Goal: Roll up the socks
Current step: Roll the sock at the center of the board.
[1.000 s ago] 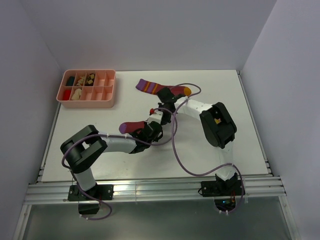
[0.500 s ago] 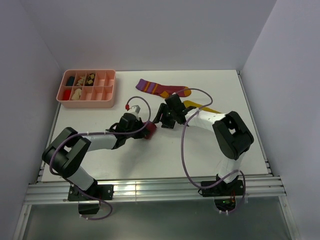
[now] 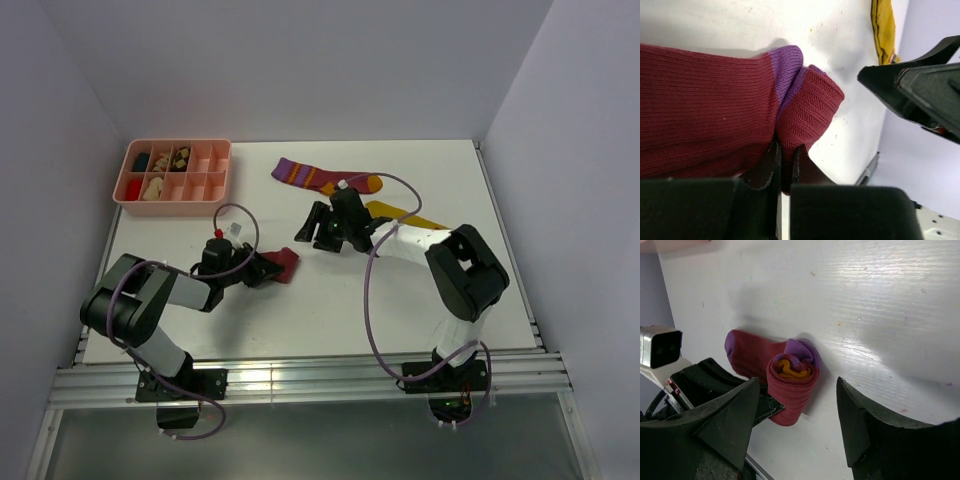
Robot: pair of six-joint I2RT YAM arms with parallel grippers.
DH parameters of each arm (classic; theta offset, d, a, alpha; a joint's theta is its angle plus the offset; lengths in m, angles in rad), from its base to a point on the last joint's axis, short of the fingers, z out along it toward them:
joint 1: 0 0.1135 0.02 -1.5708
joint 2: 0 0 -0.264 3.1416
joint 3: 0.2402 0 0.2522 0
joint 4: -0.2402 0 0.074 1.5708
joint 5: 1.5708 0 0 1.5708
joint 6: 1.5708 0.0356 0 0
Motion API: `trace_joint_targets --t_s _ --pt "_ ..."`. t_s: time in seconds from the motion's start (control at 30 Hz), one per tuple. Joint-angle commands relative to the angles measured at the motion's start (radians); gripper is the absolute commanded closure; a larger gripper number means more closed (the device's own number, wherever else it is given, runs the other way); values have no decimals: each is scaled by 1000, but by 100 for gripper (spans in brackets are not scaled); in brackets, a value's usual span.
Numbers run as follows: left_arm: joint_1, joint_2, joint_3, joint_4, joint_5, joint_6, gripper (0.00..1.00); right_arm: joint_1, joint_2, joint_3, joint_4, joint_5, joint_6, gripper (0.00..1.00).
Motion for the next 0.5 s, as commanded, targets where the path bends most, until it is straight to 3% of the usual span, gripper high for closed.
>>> trace_joint_targets --t_s 0.0,0.27,0.47 --pt "20 46 -64 -35 20 -65 99 27 28 -12 79 -46 -41 30" --pt "80 118 -158 171 66 -192 99 67 112 27 83 -159 -101 28" --pt "94 148 -178 216 79 -226 99 74 166 30 115 -217 -106 30"
